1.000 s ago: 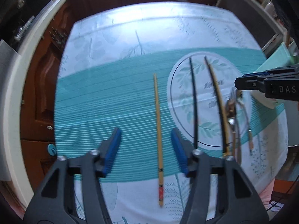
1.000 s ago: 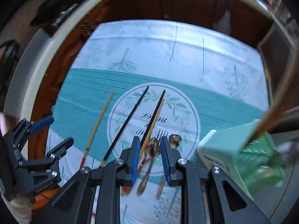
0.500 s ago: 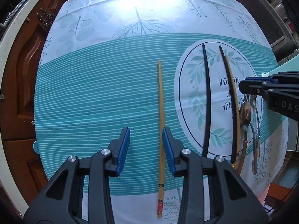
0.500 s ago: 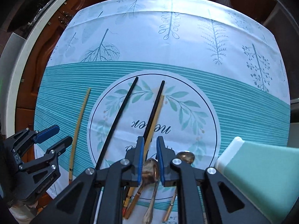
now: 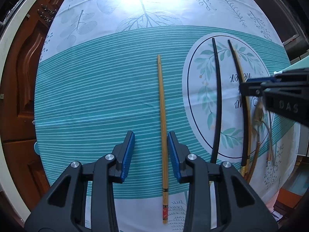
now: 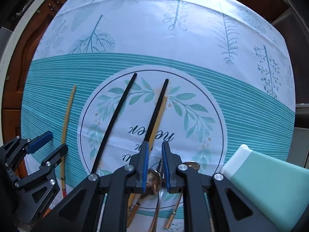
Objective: Organize utensils
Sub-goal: 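Grasp a red-tipped wooden chopstick with the left tool while the right tool grasps a wooden chopstick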
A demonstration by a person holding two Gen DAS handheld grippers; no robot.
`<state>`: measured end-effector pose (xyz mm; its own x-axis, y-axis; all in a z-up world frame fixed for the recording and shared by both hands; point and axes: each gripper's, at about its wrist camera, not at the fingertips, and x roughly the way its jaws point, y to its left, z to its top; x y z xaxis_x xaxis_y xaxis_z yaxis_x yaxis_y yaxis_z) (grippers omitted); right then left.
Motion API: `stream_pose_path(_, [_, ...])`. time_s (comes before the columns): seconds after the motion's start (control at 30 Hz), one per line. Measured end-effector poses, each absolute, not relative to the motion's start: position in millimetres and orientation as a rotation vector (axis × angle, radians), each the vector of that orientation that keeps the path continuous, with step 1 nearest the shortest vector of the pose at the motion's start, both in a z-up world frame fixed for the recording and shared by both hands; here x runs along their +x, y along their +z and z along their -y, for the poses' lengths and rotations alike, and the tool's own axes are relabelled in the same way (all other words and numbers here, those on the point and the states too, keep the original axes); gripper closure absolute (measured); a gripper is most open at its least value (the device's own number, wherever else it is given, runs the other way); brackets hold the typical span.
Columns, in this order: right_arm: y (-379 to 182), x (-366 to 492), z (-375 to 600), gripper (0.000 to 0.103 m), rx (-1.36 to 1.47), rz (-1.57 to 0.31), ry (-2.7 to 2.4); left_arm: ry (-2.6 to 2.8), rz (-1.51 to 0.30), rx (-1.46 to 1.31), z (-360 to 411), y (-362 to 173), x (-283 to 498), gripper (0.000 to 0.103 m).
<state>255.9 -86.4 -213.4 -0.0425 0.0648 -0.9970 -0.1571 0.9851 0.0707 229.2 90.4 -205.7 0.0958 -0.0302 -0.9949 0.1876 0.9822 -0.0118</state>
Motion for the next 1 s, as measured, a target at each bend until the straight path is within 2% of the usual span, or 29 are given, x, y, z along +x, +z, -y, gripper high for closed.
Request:
stream_pose_path(0.37, [-221, 255, 55, 0.090, -0.016, -1.626, 0.233, -0.155, -1.470, 0.093, -102, -205, 224, 0.071])
stream_pose_path(1.0, [-210, 228, 95, 0.090, 0.099, -1.636, 0.287, -0.141, -1.462, 0.105, -107, -202, 217, 0.071])
